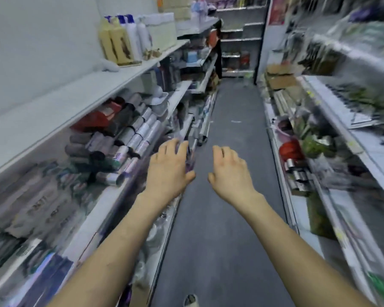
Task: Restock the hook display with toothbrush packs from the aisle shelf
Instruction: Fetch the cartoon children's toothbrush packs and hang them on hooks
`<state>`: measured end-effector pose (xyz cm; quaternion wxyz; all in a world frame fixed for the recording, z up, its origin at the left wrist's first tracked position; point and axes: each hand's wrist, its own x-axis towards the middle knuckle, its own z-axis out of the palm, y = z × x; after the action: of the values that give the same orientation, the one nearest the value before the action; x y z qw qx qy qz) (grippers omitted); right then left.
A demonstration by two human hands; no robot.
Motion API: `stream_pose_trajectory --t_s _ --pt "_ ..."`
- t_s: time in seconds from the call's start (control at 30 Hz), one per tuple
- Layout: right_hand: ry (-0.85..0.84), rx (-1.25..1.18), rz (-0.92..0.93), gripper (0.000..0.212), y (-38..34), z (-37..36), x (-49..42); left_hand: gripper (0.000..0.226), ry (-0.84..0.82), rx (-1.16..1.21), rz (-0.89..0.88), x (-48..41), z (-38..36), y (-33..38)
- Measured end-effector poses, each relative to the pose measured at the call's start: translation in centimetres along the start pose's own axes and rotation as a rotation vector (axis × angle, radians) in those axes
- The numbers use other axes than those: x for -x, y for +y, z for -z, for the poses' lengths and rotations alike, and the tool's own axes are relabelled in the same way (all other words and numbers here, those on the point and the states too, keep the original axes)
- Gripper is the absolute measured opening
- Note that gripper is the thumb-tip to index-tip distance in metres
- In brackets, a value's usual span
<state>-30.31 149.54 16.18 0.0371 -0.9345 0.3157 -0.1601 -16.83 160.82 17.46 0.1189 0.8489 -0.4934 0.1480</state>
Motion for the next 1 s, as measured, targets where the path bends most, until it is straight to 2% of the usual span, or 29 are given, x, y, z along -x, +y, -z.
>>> stream_pose_trajectory --t_s 0.2,0.3,0.57,0.73,1.0 --pt "-0.044 0.084 -0.269 0.078 9.7 -2.0 -9.8 0.089 -0.087 0.07 -0.192 -15.1 -8.1 4.5" --pt "0.015 0.14 -0.367 0.073 13.9 -2.5 -14.1 0.086 -0.101 0.112 -0.297 -22.0 -11.5 6.8" --pt "0.037 0.166 -0.606 0.07 25.5 -5.5 -22.9 0.082 -0.153 0.186 -0.515 -37.1 -20.4 14.1" --pt "0.025 0.16 -0.675 0.077 33.6 -8.4 -30.4 0.082 -0.173 0.184 -0.563 -47.0 -25.7 18.0" --pt "0.011 0.15 -0.733 0.073 44.7 -10.4 -43.5 0.081 -0.2 0.173 -0.596 -63.0 -32.1 21.7"
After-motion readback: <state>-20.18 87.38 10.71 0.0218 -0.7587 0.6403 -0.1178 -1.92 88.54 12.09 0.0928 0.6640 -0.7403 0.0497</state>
